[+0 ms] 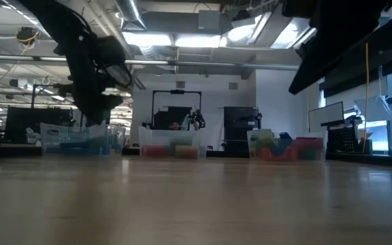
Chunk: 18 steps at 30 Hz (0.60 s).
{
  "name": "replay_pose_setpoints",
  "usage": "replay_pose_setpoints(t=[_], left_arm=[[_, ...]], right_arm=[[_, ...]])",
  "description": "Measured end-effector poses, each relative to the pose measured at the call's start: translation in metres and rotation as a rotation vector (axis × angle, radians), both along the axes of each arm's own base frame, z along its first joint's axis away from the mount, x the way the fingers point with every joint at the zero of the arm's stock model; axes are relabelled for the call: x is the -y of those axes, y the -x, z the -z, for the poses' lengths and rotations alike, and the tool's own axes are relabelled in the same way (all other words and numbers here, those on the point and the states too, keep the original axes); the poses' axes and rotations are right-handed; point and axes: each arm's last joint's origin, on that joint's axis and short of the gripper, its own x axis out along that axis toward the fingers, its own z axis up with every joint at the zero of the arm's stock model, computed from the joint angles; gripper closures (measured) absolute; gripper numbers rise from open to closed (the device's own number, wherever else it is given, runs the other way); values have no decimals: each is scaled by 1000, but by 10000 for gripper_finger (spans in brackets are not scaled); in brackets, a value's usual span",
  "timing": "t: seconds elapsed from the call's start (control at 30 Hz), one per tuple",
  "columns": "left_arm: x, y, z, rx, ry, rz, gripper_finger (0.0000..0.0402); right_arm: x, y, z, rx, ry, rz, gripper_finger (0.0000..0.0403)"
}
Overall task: Sort blocks by size
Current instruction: Put the green rectangular block into the left transparent bin, then put the light blue rectangular block into the left transparent bin
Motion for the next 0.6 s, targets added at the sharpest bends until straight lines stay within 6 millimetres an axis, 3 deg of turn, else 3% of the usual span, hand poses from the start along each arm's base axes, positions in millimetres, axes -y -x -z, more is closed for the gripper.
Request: replay_pose_setpoints(t=[0.23,0.6], left_arm=[[-8,7,7,-29,34,-51,333],[-6,0,-1,-34,55,36,230]], right_arm=[[0,1,3,-11,-17,9,139],[1,1,3,-15,-21,9,139]])
